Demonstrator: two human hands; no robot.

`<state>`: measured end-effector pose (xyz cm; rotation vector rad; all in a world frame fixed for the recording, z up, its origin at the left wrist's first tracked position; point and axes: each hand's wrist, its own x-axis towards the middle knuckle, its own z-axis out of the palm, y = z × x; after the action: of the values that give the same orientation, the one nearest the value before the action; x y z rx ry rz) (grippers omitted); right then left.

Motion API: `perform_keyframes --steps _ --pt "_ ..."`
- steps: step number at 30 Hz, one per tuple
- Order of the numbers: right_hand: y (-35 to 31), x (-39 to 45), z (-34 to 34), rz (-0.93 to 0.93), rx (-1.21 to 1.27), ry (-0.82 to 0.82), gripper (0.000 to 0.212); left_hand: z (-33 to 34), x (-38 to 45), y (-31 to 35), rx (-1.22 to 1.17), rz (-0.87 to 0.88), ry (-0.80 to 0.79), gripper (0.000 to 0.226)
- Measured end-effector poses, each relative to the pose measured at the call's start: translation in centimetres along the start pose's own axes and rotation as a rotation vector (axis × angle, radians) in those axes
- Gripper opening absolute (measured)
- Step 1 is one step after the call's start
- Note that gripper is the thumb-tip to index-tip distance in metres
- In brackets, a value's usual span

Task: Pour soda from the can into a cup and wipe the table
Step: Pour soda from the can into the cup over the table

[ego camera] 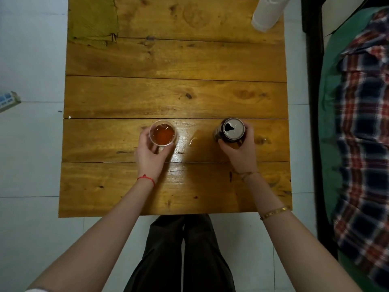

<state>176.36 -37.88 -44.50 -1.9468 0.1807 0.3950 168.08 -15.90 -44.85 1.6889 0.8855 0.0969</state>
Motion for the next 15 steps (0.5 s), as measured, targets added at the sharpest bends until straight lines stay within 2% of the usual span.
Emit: perform_keyframes --steps 7,12,15 --pt "0.3 -0.2 0.0 -0.017 0.003 0.001 0.072 0.5 0.1 -0.9 -0.022 0.021 -0.003 0.07" --pt "0.2 -0.1 -0.1 -0.006 -0.019 0.01 0.067 0.0 -0.4 -1.6 0.003 -0.036 -0.025 0.087" --pt "-0.4 -0.5 -0.4 0.025 0.004 0.013 0.065 0.2 -2.2 -1.3 -0.037 -0.119 0.066 0.077"
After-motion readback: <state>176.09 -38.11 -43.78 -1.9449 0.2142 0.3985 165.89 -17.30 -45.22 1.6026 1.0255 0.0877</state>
